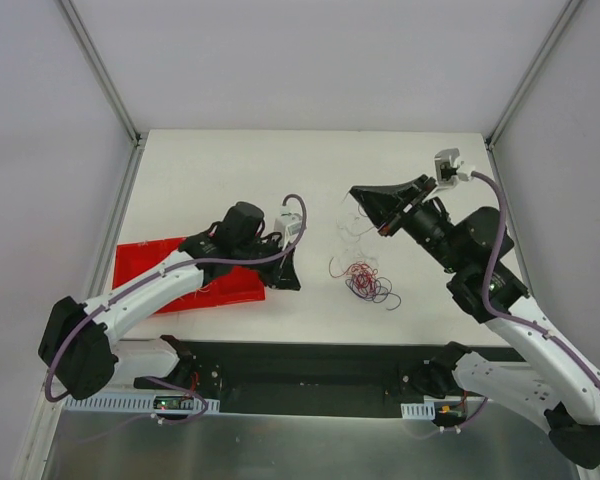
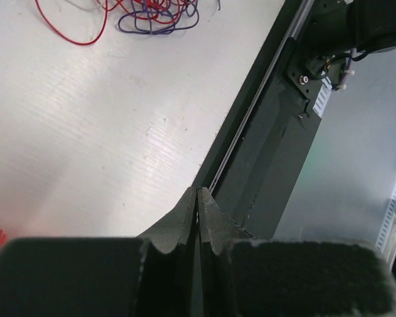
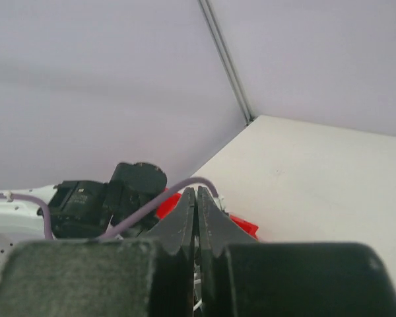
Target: Untangle the cables
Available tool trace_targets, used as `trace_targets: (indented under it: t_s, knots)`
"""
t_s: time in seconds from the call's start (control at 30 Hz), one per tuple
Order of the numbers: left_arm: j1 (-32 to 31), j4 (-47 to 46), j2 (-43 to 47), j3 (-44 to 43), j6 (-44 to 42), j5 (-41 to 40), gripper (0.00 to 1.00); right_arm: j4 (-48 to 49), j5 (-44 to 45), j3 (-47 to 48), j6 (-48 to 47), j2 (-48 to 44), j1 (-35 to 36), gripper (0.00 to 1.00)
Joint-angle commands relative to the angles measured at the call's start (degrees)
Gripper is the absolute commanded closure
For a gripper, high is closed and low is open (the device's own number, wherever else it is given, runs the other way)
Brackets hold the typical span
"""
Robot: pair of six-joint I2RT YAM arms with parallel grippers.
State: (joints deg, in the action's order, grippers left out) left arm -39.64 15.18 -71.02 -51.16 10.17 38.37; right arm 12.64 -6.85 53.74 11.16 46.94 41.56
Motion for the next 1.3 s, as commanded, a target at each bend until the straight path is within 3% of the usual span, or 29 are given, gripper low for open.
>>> trace_targets:
  t_s: [0.0, 0.07, 0.3, 0.33, 0.5, 0.83, 0.93, 1.27]
  knots:
    - [0.53, -0.41, 7.29, 1.94, 0.99, -3.21, 0.97, -6.56, -1.48, 6.38, -6.31, 2.01, -0.52, 1.00]
    - [0.53, -0.41, 10.89, 1.85, 0.46, -2.78, 0.89, -7.72, -6.04, 6.56, -8.60, 2.37, -0.60, 1.00]
    - [0.61, -3.39, 20.22, -2.89, 0.89, -1.89, 0.33, -8.08, -12.13, 3.84, -9.67, 2.72, -0.60, 1.00]
    - [0.61, -4.19, 20.31, -3.68, 1.77, -2.16, 0.30, -7.46, -12.65, 3.22, -8.97, 2.63, -0.60, 1.00]
    - [1.05, -7.52, 18.73, -6.85, 7.13, -6.46, 0.25, -5.62, -17.22, 2.16, -7.38, 3.24, -0.52, 1.00]
    - [1.41, -18.07, 12.32, -7.91, 12.94, 0.21, 0.23, -3.68, -22.41, 1.02, -5.10, 4.04, 0.01, 1.00]
    - [1.41, -20.79, 11.08, -7.47, 13.29, 2.05, 0.01, -2.10, -22.68, 0.23, -3.08, 4.13, 0.19, 1.00]
    - [1.41, -40.21, 5.73, -2.99, 21.55, 12.07, 0.04, 7.73, -25.05, -2.84, 5.36, 5.53, 1.07, 1.00]
